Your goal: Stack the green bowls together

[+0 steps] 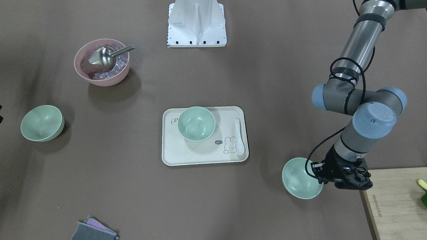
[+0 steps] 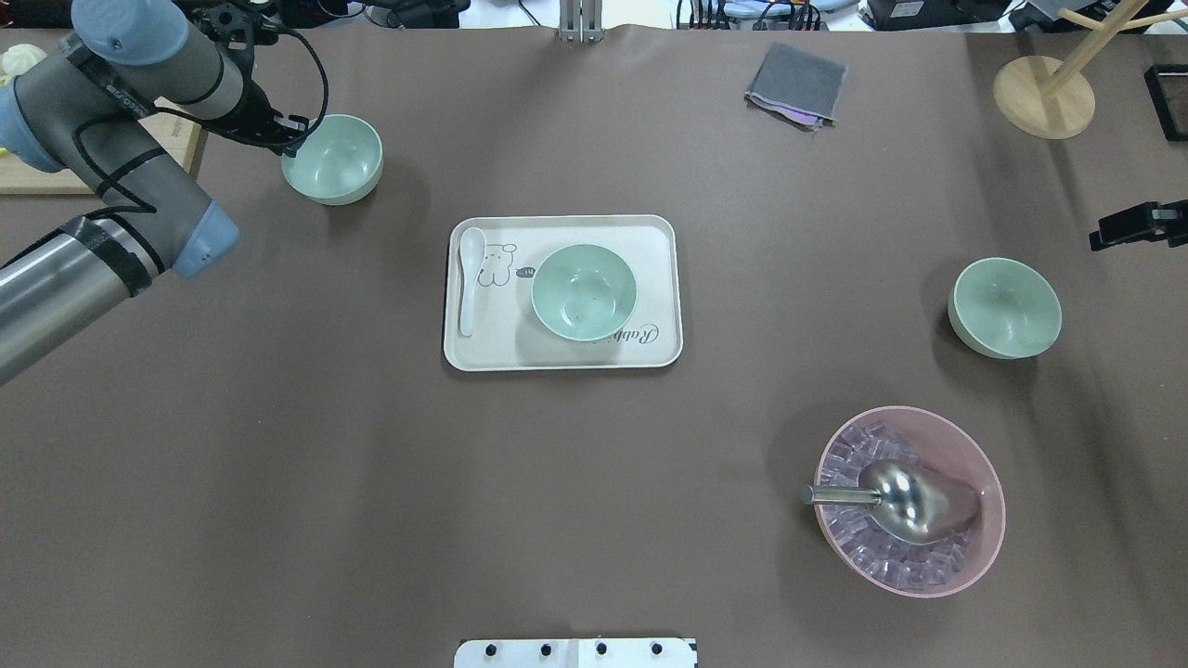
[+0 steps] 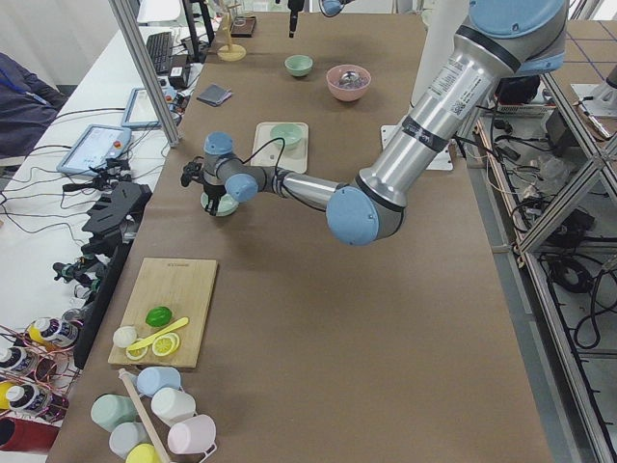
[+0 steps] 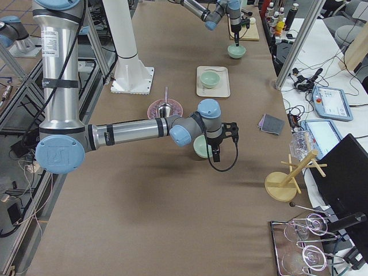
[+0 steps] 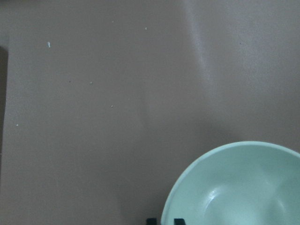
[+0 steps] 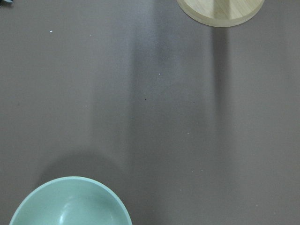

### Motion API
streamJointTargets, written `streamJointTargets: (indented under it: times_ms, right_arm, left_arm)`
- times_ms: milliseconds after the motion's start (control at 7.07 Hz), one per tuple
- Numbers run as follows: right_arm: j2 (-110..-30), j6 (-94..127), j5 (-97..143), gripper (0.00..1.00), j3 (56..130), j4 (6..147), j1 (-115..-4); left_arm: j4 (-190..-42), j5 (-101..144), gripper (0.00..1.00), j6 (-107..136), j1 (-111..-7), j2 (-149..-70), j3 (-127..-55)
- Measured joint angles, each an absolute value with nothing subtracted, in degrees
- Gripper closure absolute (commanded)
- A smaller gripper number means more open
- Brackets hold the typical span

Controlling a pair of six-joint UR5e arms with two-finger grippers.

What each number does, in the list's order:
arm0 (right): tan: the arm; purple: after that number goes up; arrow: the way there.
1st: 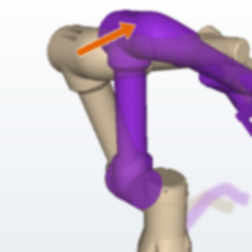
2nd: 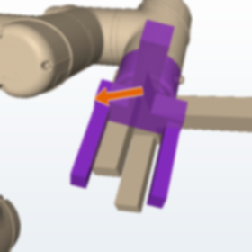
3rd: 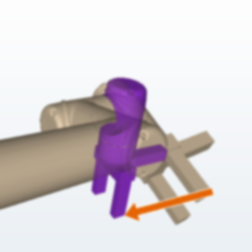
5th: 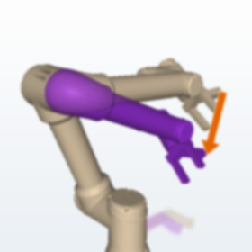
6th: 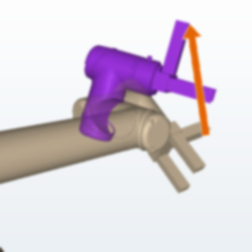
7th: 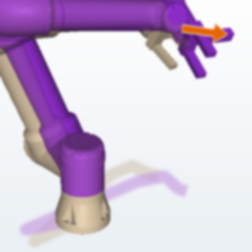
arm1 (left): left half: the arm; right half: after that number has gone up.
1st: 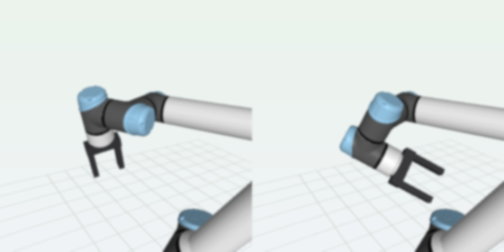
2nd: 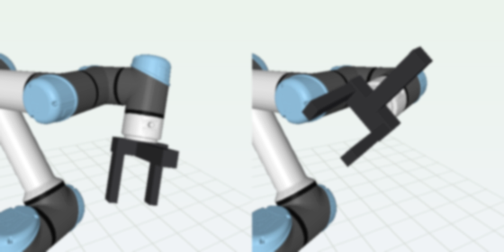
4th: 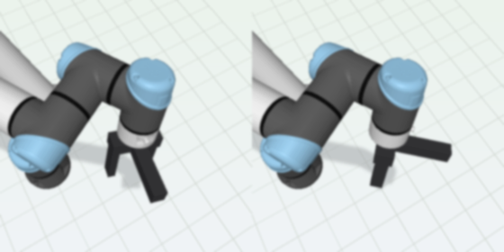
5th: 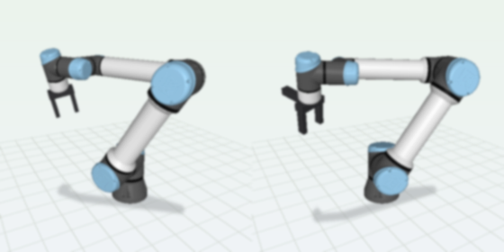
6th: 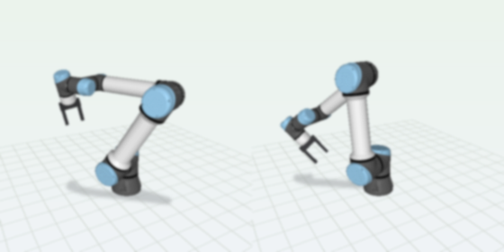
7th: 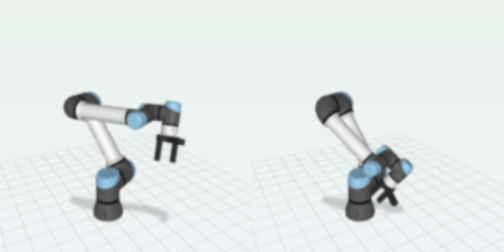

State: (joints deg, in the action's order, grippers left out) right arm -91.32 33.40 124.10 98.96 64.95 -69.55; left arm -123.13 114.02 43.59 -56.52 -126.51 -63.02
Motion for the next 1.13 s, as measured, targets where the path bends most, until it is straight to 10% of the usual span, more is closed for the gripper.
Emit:
streamJointTargets:
  times_ms: [424, 1131]
  right_arm:
    - [-91.32, 33.40, 124.12, 0.00, 98.99, 64.95, -69.52]
    - [-91.45, 33.42, 124.17, 0.00, 99.11, 64.95, -69.52]
  left_arm:
    - [-123.14, 113.82, 1.00, 43.60, -56.43, -126.43, -63.13]
    - [-118.92, 117.14, 1.00, 44.19, -56.56, -125.99, -73.05]
